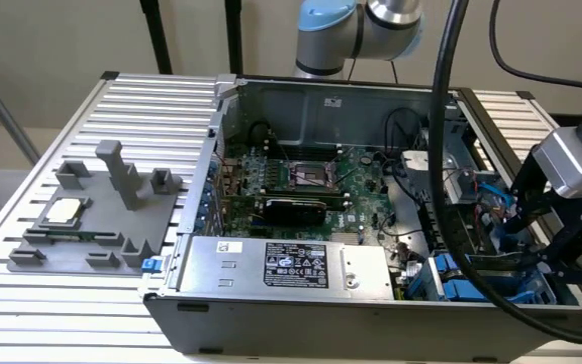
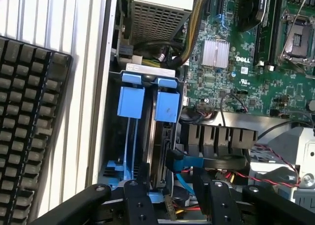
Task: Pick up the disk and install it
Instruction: 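Insert the first disk wire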
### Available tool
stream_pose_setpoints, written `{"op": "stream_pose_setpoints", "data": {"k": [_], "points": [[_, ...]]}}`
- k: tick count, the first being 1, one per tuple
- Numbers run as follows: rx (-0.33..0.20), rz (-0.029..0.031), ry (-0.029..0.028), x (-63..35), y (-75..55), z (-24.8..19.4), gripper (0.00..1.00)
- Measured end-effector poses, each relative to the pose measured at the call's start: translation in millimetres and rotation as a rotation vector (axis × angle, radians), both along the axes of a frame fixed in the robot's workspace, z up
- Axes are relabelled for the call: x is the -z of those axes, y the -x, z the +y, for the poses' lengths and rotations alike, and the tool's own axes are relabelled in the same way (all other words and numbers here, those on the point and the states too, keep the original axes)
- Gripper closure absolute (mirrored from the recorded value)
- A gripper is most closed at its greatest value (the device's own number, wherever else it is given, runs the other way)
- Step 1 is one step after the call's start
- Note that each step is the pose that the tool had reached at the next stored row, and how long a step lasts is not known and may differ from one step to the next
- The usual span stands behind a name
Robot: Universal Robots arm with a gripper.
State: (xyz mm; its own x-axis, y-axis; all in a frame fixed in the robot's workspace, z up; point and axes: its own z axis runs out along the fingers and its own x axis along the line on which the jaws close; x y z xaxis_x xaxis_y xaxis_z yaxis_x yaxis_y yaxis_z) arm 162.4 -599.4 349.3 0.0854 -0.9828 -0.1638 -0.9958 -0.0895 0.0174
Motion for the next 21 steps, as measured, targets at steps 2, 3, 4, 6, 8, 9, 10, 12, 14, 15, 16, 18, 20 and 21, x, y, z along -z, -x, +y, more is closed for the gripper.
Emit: {"op": "stream_pose_setpoints", "data": {"k": [2, 3, 4, 6, 8, 9, 10, 12, 14, 15, 16, 18, 20, 21], "points": [[-0.003, 0.0000, -0.0018, 1.5, -2.6, -0.2, 0.00], [-0.005, 0.0000, -0.0023, 2.3, -3.8, -0.3, 0.00], [-0.006, -0.0001, -0.0027, 3.0, -4.7, -0.3, 0.00], [-0.012, -0.0001, -0.0037, 4.3, -6.5, -0.5, 0.00], [-0.018, -0.0002, -0.0056, 5.1, -7.9, -0.6, 0.00], [-0.021, -0.0002, -0.0069, 5.2, -8.3, -0.6, 0.00], [-0.024, -0.0003, -0.0082, 5.3, -8.6, -0.6, 0.00], [-0.029, -0.0004, -0.0106, 5.2, -8.9, -0.6, 0.00], [-0.033, -0.0004, -0.0120, 5.3, -9.2, -0.5, 0.00], [-0.034, -0.0004, -0.0124, 5.4, -9.4, -0.6, 0.00], [-0.036, -0.0004, -0.0126, 5.3, -9.6, -0.5, 0.00], [-0.038, -0.0004, -0.0132, 5.3, -10.0, -0.6, 0.00], [-0.040, -0.0004, -0.0136, 5.3, -10.5, -0.6, 0.00], [-0.041, -0.0004, -0.0138, 5.3, -10.8, -0.6, 0.00]]}}
